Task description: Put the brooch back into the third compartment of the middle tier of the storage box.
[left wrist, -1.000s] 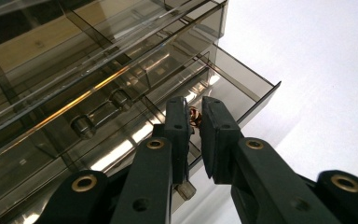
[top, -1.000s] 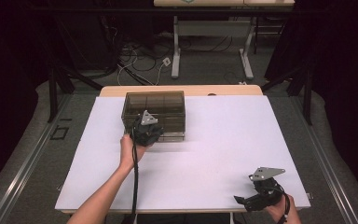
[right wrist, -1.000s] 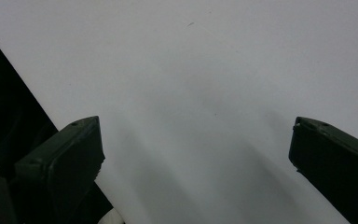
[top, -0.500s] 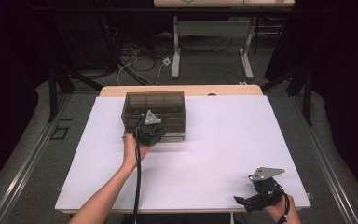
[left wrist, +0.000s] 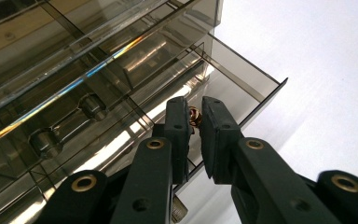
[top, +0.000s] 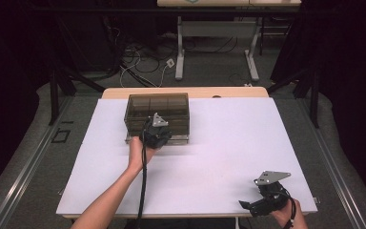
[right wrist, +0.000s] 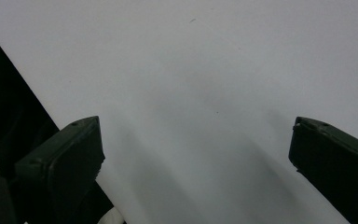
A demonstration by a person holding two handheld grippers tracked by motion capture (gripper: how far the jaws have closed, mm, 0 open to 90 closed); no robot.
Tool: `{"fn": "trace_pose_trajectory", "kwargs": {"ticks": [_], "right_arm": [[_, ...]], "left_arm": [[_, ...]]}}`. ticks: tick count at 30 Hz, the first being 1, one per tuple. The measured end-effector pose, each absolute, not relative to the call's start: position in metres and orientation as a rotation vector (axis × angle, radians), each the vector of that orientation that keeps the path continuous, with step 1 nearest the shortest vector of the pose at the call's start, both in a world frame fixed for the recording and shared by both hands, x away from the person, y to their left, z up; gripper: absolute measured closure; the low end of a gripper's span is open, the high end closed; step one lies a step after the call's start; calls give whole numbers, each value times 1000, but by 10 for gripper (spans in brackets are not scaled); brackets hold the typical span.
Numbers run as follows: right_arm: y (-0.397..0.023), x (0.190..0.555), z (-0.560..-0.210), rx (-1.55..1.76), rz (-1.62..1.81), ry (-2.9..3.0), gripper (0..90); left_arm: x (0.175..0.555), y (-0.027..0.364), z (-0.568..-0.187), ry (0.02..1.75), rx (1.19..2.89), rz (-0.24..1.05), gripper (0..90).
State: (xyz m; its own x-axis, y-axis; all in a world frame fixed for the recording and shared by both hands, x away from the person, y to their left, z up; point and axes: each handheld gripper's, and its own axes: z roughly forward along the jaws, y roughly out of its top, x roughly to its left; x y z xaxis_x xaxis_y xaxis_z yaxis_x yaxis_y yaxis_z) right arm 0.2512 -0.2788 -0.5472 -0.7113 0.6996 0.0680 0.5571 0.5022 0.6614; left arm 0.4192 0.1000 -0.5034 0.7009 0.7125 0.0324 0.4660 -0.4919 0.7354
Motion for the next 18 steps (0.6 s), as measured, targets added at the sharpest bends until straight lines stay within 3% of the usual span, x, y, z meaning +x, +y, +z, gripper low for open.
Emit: {"fn": "trace_pose_trajectory", "kwargs": {"ticks": [10, 18], "right_arm": [[-279, 251, -547, 1078, 992, 2544, 23], [-278, 251, -548, 1077, 1010, 2531, 23]], "left_arm": [[419, 100, -504, 902, 2174, 435, 770], [412, 107, -498, 898, 2160, 442, 658]]}}
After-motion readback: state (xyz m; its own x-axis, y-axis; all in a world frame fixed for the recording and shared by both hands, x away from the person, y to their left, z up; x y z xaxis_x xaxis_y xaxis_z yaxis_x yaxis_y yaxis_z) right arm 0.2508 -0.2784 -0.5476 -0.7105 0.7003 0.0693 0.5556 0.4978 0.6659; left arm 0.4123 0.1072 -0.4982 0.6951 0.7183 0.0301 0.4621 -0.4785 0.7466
